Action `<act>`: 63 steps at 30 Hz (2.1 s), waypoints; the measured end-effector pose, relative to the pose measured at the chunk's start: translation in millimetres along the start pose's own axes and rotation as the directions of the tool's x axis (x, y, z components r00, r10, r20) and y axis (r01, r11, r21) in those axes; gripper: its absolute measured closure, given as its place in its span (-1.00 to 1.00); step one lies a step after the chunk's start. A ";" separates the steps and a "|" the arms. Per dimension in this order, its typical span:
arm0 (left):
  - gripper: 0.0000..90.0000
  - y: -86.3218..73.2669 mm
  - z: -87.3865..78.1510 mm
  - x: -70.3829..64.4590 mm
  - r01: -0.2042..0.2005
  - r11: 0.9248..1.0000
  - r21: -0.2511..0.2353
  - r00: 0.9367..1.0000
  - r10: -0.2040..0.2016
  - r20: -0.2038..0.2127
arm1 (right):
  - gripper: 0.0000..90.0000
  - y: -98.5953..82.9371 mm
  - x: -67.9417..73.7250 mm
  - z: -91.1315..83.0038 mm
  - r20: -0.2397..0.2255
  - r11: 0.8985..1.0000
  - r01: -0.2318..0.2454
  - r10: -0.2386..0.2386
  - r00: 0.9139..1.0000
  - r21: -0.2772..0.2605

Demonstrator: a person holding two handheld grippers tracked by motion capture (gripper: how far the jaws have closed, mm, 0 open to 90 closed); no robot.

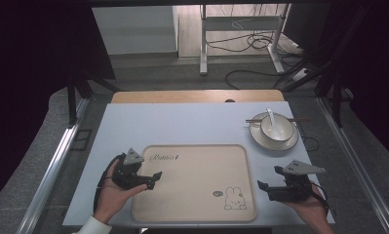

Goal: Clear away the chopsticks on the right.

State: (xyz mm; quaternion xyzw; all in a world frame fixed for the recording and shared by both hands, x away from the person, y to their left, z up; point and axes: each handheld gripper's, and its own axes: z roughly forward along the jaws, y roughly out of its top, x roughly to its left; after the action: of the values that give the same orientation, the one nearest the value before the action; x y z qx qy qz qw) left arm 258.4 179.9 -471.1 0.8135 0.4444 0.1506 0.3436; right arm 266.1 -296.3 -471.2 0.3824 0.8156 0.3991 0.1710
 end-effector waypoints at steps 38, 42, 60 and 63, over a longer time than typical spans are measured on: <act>-0.68 -10.8 7.3 17.3 0.013 1.000 -0.010 1.000 -0.013 -0.022 | -0.21 45.8 -14.8 0.7 0.015 1.000 0.006 -0.006 1.000 0.029; -0.68 -9.6 5.2 14.1 -0.009 1.000 -0.009 1.000 0.009 -0.016 | -0.10 53.1 -28.0 -7.7 0.045 1.000 -0.018 0.017 0.999 0.011; -0.69 -6.8 3.5 5.3 -0.027 1.000 0.008 0.999 0.027 -0.025 | 0.04 101.5 -98.4 -16.2 0.098 0.991 -0.063 0.051 0.994 0.118; -0.69 -7.3 6.2 5.5 -0.028 0.999 0.024 0.999 0.029 -0.026 | 0.09 113.0 -120.0 -11.4 0.135 0.987 -0.084 0.066 0.989 0.135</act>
State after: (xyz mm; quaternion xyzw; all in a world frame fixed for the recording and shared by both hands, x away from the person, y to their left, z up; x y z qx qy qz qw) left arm 260.3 184.5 -481.0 0.8217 0.4391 0.1608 0.3258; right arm 392.4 -349.5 -378.9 0.4493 0.8137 0.3212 0.1815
